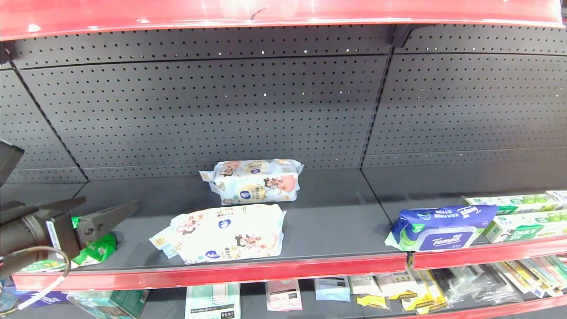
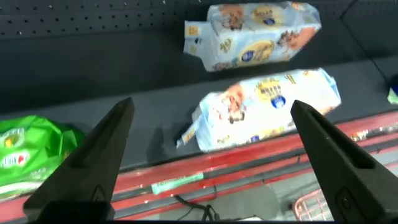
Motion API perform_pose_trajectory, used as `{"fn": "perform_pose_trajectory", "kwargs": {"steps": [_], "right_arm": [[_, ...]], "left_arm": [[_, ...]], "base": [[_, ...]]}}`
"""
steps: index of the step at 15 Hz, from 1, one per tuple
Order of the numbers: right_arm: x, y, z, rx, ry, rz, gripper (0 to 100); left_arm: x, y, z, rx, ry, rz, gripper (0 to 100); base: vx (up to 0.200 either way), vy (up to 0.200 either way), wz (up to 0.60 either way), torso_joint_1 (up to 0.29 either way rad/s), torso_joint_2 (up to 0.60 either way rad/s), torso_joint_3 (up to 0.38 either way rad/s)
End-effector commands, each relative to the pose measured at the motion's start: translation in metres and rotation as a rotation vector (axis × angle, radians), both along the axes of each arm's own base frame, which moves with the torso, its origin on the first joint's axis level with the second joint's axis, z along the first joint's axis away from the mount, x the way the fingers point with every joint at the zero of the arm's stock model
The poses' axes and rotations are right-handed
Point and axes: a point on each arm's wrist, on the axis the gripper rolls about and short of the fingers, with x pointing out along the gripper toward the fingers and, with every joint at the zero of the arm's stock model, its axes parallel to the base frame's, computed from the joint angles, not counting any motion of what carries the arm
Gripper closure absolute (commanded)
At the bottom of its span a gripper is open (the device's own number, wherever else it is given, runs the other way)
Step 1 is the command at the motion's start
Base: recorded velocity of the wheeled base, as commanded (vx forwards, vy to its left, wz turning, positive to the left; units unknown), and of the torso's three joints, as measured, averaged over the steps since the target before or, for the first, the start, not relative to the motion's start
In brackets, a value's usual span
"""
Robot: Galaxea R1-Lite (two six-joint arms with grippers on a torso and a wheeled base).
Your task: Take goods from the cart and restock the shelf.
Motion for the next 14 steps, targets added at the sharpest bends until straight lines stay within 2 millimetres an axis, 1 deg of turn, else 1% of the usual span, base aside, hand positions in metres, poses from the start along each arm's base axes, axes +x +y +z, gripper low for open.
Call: {"fn": "perform_pose_trajectory", "kwargs": {"steps": [1, 2, 3, 4, 10, 14], "right_arm": [[0.002, -0.001, -0.002, -0.006, -0.022, -0.022, 0], [0.004, -0.001, -0.002, -0.044, -0.057, -0.028, 0], [0.006, -0.001, -0.002, -0.058, -0.035, -0.022, 0], [0.007, -0.001, -0.009, -0.065, -0.035, -0.033, 0], [0.007, -0.001, -0.010, -0.072, -0.045, -0.039, 0], [0.007, -0.001, -0.010, -0.072, -0.045, -0.039, 0]], "left_arm": [[0.009, -0.001, -0.007, -0.001, 0.042, 0.005, 0], [0.008, -0.001, -0.009, -0.001, 0.048, 0.002, 0], [0.009, -0.001, -0.012, 0.000, 0.060, 0.001, 0], [0.010, -0.001, -0.013, -0.004, 0.069, 0.001, 0], [0.019, -0.002, -0.015, -0.001, 0.091, -0.002, 0], [0.038, -0.009, -0.033, 0.022, 0.199, -0.025, 0]], "base": [[0.000, 0.000, 0.00, 0.000, 0.00, 0.000], [0.000, 0.000, 0.00, 0.000, 0.00, 0.000], [0.000, 0.000, 0.00, 0.000, 0.00, 0.000], [0.000, 0.000, 0.00, 0.000, 0.00, 0.000], [0.000, 0.000, 0.00, 0.000, 0.00, 0.000], [0.000, 0.000, 0.00, 0.000, 0.00, 0.000]]}}
